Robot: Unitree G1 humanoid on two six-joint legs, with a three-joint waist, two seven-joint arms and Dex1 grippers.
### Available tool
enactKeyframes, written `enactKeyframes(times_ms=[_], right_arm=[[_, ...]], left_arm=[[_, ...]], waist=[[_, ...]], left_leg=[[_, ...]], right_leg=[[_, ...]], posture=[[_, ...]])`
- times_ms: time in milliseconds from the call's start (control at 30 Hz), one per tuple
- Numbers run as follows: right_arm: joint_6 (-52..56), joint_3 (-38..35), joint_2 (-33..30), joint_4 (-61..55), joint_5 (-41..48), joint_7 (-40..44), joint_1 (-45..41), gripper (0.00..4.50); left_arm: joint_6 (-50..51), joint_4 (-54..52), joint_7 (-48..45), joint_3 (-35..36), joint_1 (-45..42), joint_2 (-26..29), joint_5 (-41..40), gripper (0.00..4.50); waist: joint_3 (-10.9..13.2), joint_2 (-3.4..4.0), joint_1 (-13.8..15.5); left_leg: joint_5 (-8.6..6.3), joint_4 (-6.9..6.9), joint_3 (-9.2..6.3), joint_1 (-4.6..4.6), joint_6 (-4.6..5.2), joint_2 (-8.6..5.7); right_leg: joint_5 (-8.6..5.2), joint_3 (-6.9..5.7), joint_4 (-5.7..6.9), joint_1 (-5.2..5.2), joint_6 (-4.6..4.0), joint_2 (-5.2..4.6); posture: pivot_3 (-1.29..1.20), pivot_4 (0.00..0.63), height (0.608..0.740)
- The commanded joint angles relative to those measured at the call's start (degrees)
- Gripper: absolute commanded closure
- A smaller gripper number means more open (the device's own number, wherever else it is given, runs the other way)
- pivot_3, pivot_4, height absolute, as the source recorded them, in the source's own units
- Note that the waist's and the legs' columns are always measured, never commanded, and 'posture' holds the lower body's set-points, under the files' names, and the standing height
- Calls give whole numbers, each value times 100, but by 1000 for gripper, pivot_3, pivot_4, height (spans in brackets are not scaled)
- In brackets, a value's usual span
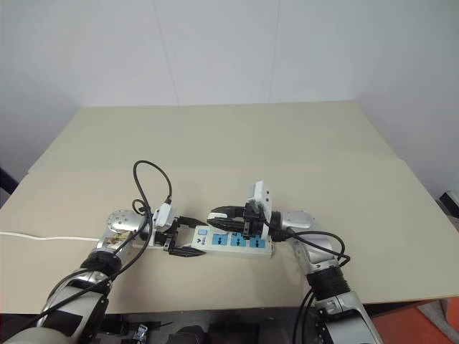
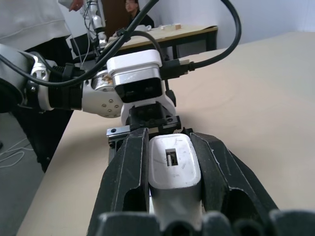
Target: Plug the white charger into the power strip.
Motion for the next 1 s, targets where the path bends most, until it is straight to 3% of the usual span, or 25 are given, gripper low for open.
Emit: enactKeyframes(times_ms=[33,667,1000], right_arm=[[-60,-60,-2,123,-159,-184,96,3353],[54,75,-62,-291,-89,-133,325,3353],[-561,291,72,150,-440,-23,416,3353]], left_arm=[[3,81,156,-46,60,100,286,1233],[13,-15,170,-69,134,67,290,1233],[30,-3,177,-43,108,79,278,1233]], waist=[[0,0,-1],[0,0,2],[0,0,-7]], left_leg=[[0,0,0,0,0,0],[0,-1,-3,-6,0,0],[0,-1,-2,-4,0,0]], right_leg=[[0,0,0,0,0,0],[-1,-3,-6,-4,0,0],[-1,-3,-6,-2,2,0]], posture=[[0,150,740],[0,150,740],[0,150,740]])
